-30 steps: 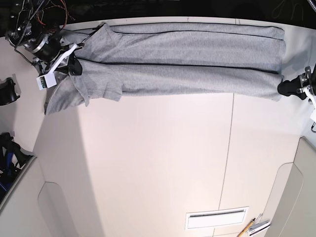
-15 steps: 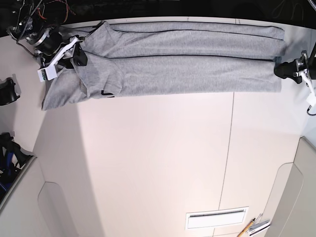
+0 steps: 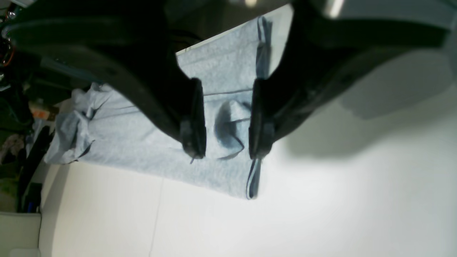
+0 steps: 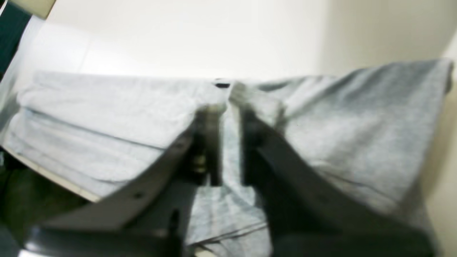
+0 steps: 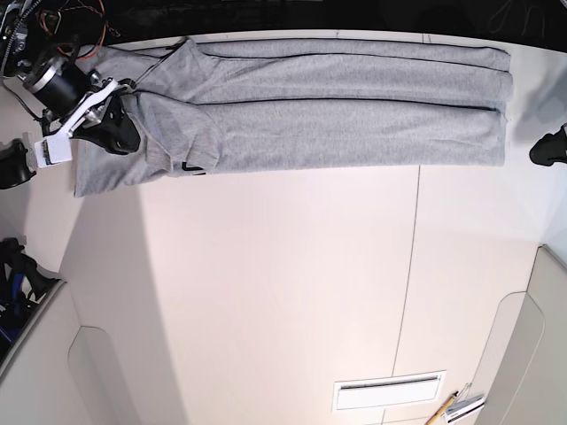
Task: Fold the T-shirt properly
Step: 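Release the fabric and reposition the right gripper at the collar end, then grasp the collar end with the right gripper and the hem end with the left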
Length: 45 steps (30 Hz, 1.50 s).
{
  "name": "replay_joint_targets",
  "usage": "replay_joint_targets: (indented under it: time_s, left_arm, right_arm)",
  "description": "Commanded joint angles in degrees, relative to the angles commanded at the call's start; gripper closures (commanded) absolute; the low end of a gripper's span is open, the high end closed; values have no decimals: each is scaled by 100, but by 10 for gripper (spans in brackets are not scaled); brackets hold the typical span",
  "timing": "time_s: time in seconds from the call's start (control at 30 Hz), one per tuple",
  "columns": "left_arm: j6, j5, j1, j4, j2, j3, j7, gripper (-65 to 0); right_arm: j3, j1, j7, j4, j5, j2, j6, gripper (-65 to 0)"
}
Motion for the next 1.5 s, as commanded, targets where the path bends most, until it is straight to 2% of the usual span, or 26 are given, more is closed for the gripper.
replay_joint_targets:
  time_s: [0.07, 0.17, 0.27, 0.5, 0.67, 0.9, 1.1, 1.5]
  left_arm:
    - [0, 0, 125, 0, 46, -52, 0, -242]
    - [0, 0, 249, 0, 160, -52, 0, -242]
    - [0, 0, 249, 0, 273, -52, 0, -242]
    - [0, 0, 249, 0, 396, -52, 0, -242]
    - [0, 0, 247, 0, 396, -52, 0, -242]
    - [0, 0, 249, 0, 396, -52, 0, -241]
    - [0, 0, 249, 0, 396, -52, 0, -241]
    - [0, 0, 249, 0, 398, -52, 0, -241]
  right_arm:
    - [-273, 0, 127, -4, -210, 2, 11, 0]
    - [-804, 0, 417, -22, -925, 2, 9, 0]
    - [-1202, 0, 538, -35, -1403, 2, -15, 0]
    - [-1285, 2, 737, -37, -1906, 2, -57, 0]
    - [-1287, 52, 955, -127, -1952, 2, -50, 0]
    - [-1285, 651, 951, -1388, -1952, 4, -55, 0]
    - [-1202, 669, 957, -1412, -2039, 101, -55, 0]
    - [-417, 664, 940, -1412, -2105, 452, -57, 0]
